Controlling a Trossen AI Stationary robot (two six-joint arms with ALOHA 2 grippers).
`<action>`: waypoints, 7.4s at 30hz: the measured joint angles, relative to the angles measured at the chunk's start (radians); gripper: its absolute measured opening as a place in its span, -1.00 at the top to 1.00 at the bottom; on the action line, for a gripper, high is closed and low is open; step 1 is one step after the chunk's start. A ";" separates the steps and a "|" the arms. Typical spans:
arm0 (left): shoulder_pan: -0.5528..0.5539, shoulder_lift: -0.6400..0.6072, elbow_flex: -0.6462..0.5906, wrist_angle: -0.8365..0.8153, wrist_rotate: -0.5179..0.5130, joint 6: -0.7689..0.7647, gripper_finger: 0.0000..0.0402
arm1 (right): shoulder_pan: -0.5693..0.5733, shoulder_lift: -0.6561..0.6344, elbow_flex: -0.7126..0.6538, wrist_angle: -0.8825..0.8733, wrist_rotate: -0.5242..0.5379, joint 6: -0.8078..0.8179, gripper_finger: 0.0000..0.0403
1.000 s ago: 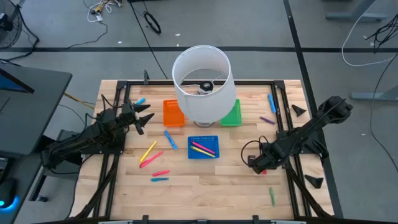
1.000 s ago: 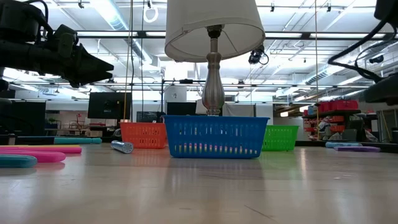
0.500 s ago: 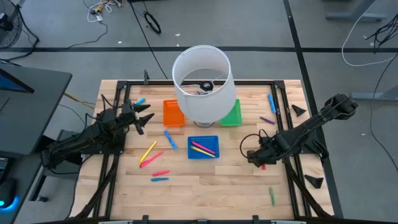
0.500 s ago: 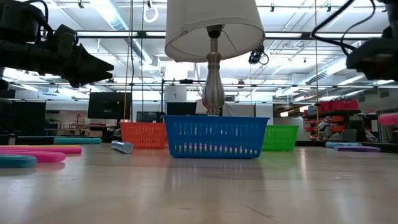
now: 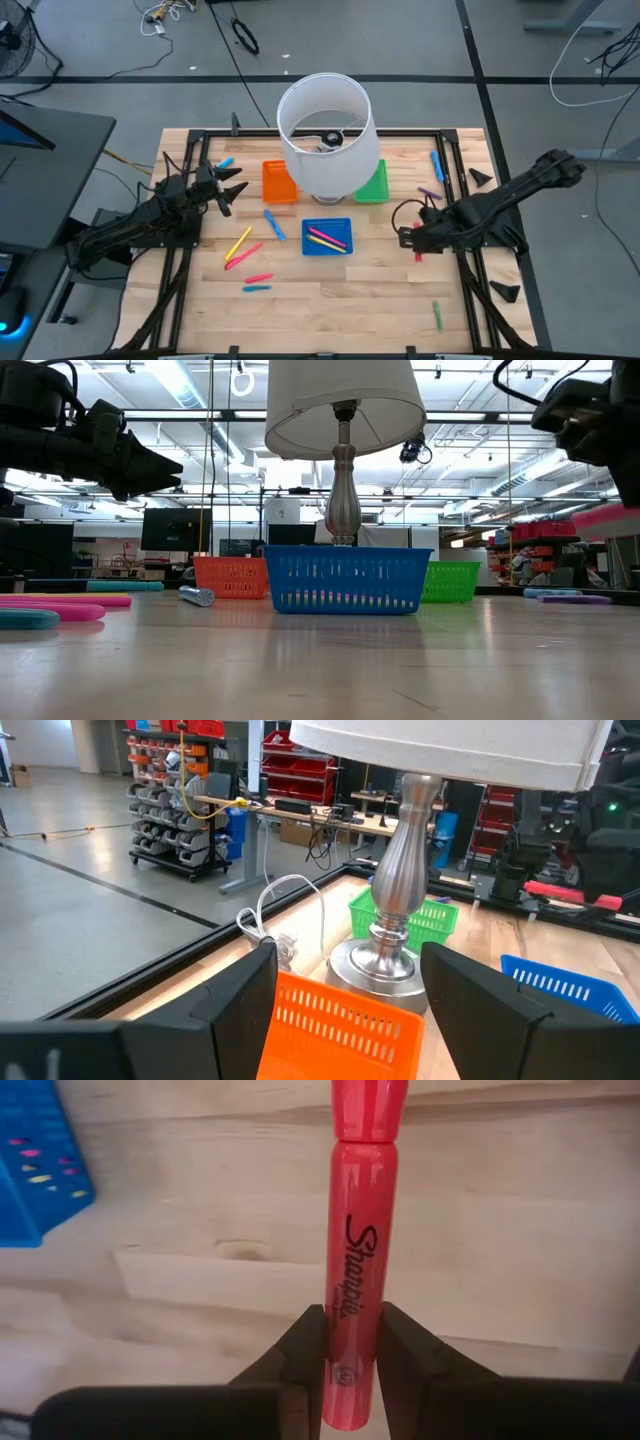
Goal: Pick & Place Markers
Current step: Put the red large highlighter pen into the green bin, then put the top right blue large highlighter pen into the green bin
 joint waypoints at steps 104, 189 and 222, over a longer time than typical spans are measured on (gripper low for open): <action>0.000 0.000 0.000 0.000 0.000 0.000 -0.26 | -1.053 0.232 -0.303 1.112 -0.540 -0.917 0.66; 0.000 0.000 0.000 0.000 0.000 0.000 -0.26 | -0.995 0.159 0.145 -0.150 0.217 -1.126 0.38; 0.000 0.000 0.000 0.000 0.000 0.000 -0.26 | -1.386 0.412 0.350 -0.171 0.160 -1.188 0.38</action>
